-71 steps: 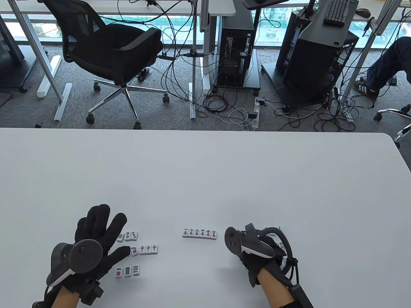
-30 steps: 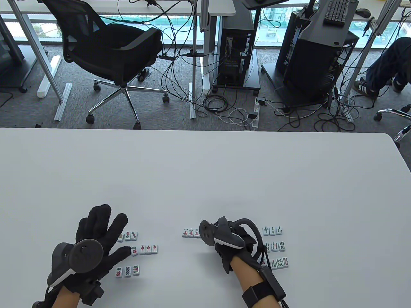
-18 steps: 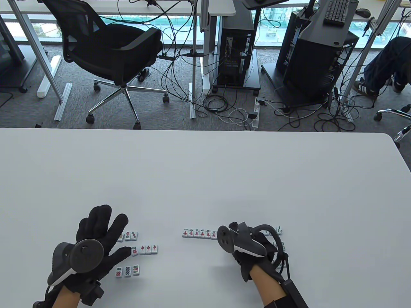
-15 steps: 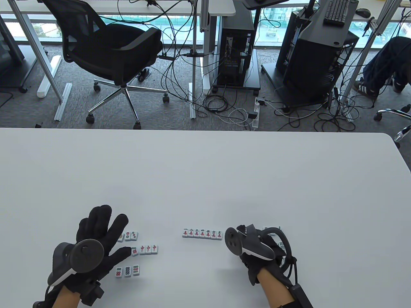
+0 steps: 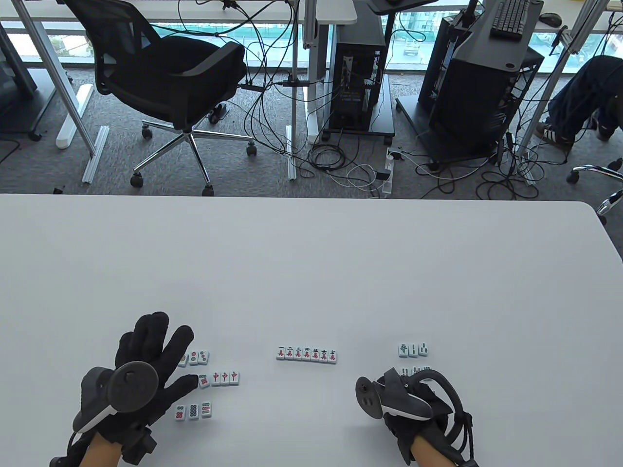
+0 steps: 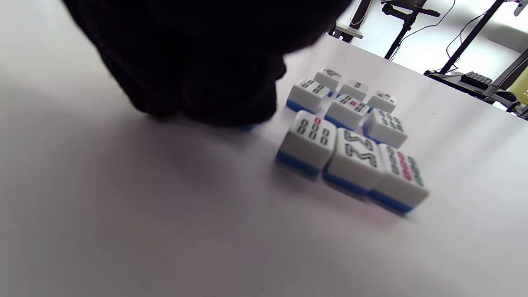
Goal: Mahjong suit sorting
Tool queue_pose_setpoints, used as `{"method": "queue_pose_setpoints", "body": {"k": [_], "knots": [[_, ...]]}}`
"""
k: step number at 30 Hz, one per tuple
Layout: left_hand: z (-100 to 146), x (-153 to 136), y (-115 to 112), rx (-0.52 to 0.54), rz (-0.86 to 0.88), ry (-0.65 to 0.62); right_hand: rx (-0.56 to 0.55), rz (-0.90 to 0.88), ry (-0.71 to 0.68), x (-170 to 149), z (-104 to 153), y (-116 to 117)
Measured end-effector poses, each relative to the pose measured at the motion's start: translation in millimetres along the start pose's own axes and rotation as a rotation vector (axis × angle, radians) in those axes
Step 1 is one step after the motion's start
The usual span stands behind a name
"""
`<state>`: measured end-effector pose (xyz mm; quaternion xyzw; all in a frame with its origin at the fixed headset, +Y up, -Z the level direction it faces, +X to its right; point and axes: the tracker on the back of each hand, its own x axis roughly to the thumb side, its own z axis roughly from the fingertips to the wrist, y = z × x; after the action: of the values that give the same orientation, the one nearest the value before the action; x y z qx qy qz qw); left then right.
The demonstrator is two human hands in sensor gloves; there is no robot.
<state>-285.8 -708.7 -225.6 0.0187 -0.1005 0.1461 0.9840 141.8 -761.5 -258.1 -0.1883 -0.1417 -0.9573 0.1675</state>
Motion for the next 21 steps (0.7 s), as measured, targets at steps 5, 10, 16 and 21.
{"method": "queue_pose_setpoints", "body": {"k": [5, 10, 16, 21], "knots": [[0, 0, 0, 0.003, 0.004, -0.002, 0.019, -0.001, -0.002, 5, -8, -4], [0, 0, 1, 0.010, 0.010, -0.007, 0.018, -0.108, 0.016, 6, -22, -18], [0, 0, 1, 0.007, 0.012, -0.012, -0.169, -0.158, 0.039, 19, -49, -37], [0, 0, 1, 0.012, 0.022, -0.015, -0.160, -0.144, 0.046, 31, -71, -41]]}}
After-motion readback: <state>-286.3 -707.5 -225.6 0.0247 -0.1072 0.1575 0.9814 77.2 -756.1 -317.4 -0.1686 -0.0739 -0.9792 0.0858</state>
